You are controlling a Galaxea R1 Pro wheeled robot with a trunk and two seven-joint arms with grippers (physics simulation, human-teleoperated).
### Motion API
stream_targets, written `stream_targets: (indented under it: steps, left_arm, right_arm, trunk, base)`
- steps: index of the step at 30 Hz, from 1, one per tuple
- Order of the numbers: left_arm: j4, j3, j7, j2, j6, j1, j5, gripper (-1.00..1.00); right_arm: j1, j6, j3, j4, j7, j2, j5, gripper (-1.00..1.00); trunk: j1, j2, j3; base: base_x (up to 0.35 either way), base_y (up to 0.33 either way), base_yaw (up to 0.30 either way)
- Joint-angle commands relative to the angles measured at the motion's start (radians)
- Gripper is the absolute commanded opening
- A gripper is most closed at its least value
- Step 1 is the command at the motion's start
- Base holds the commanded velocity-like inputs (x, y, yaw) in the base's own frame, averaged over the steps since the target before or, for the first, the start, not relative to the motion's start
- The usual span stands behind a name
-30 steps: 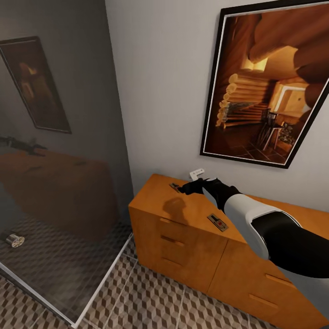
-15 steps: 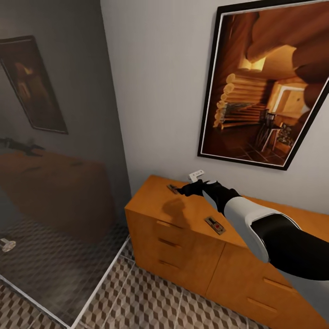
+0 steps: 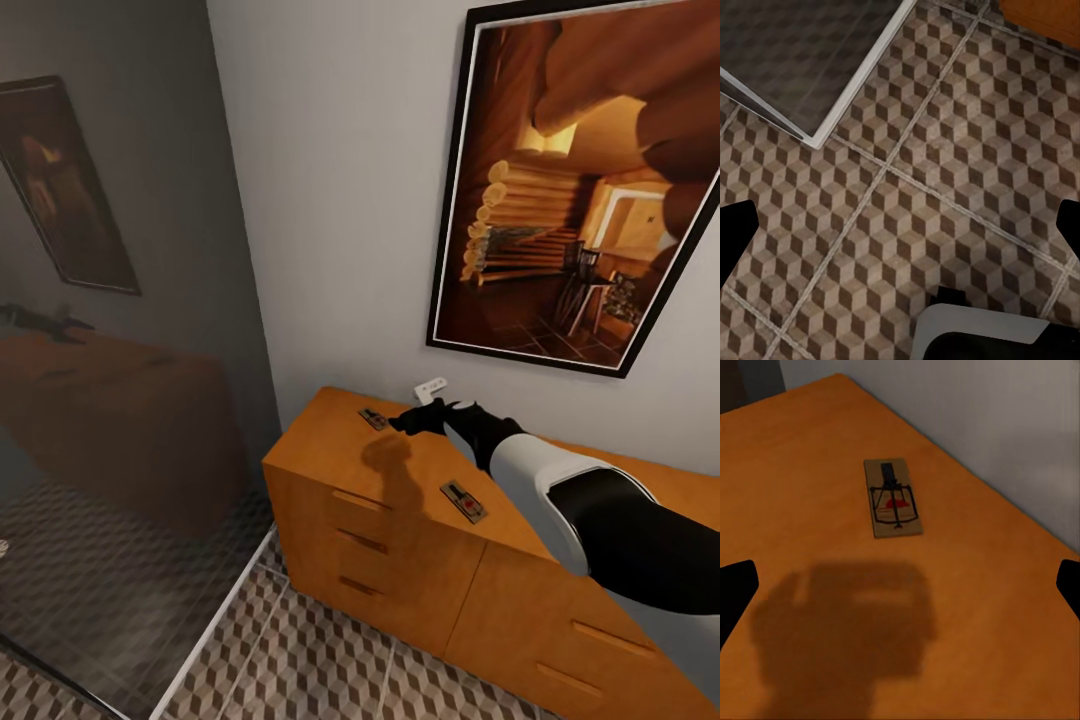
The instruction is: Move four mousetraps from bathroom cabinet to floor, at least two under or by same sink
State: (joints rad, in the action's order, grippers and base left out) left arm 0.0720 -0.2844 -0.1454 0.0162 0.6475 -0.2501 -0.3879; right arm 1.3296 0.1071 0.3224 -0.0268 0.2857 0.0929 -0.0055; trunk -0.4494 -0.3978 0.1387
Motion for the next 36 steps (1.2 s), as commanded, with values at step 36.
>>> stream_targets:
  steps: [36]
  left_arm:
    - [0.003,-0.009,-0.005,0.002,0.004,-0.002,-0.002,1.00]
  right_arm:
    - [-0.015,-0.021,0.003,0.002,0.004,0.001,-0.001,1.00]
  trunk:
    - [-0.001,-0.002,0.035]
  base:
    - [0.001,-0.001,0.000]
